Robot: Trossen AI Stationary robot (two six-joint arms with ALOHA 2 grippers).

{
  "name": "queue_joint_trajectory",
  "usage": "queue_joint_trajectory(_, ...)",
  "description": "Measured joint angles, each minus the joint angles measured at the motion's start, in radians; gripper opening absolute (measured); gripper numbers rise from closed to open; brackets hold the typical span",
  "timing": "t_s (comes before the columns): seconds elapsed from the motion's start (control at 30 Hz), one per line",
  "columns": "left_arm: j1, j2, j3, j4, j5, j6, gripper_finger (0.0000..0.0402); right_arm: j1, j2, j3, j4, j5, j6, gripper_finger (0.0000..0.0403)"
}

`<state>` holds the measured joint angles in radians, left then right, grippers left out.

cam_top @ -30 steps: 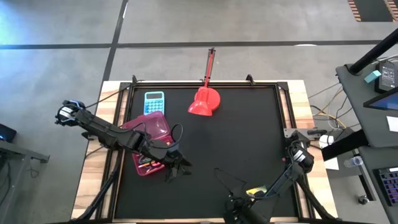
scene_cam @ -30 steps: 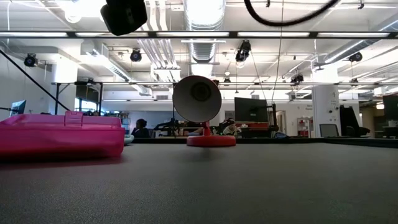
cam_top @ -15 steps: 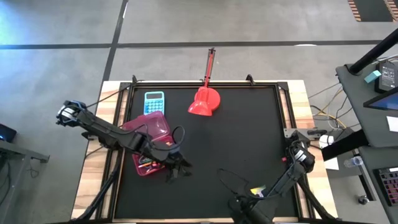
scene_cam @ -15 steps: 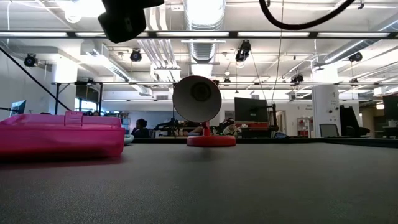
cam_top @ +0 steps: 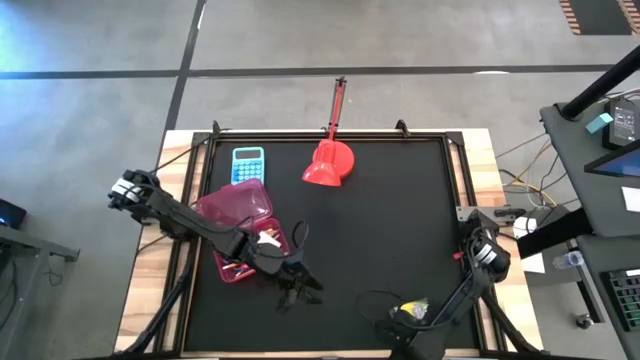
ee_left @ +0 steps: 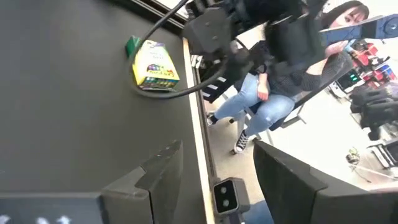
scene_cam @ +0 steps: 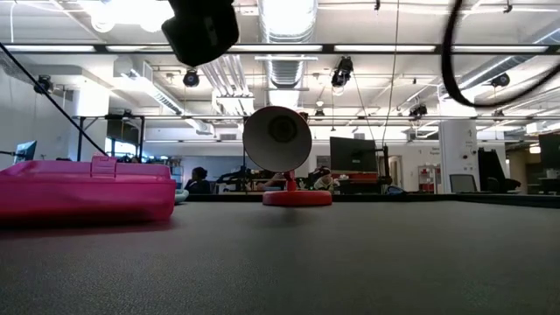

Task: Pack school essentials
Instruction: Put the yellow crayon box into the red supply box

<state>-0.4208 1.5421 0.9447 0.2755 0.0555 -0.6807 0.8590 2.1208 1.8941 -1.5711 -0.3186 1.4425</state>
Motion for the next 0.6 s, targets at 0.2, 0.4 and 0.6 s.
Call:
queue_joint_trajectory(0.2, 0.000, 0.018, 0.021, 0.005, 0.003, -0.020, 0.0180, -0.005, 0.000, -0.121, 0.010, -0.004, -0.102, 0.0155)
queue_joint_trajectory(0.4, 0.000, 0.010, 0.023, 0.013, 0.003, -0.025, 0.0180, -0.047, 0.000, -0.181, 0.087, 0.011, -0.146, 0.0153)
queue_joint_trajectory(0.6, 0.000, 0.009, 0.023, 0.016, 0.003, -0.047, 0.0180, -0.109, -0.002, -0.157, 0.152, 0.184, -0.135, 0.0153)
